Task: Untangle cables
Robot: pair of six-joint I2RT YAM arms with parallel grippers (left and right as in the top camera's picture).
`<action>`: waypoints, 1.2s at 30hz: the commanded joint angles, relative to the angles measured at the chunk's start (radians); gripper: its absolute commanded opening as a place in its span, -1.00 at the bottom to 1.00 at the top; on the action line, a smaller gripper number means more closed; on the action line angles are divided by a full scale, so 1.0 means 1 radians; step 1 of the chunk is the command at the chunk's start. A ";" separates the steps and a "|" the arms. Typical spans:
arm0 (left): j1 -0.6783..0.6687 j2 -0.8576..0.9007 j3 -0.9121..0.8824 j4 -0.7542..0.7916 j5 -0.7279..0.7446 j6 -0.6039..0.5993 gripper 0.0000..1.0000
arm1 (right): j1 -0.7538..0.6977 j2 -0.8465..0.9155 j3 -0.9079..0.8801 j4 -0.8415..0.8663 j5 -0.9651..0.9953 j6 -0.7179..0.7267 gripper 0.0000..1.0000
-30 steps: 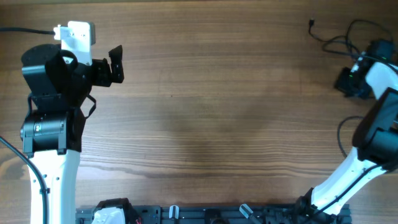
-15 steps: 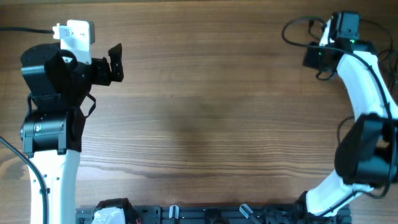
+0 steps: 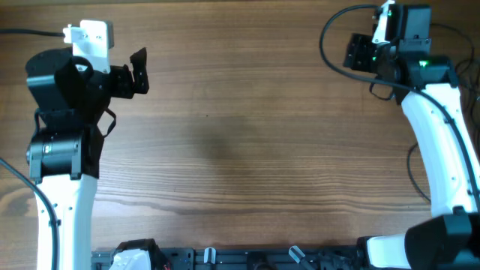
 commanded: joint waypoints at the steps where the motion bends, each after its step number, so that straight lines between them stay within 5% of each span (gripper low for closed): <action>1: 0.005 0.038 -0.003 0.008 0.012 -0.050 1.00 | 0.056 -0.045 0.023 -0.015 0.027 0.004 0.60; 18: -0.112 0.229 -0.003 0.050 -0.003 -0.072 0.99 | 0.193 -0.048 0.023 -0.004 0.053 0.013 0.82; 36: -0.154 0.250 -0.003 0.082 -0.194 -0.099 1.00 | 0.204 -0.046 0.023 0.024 0.103 0.008 0.85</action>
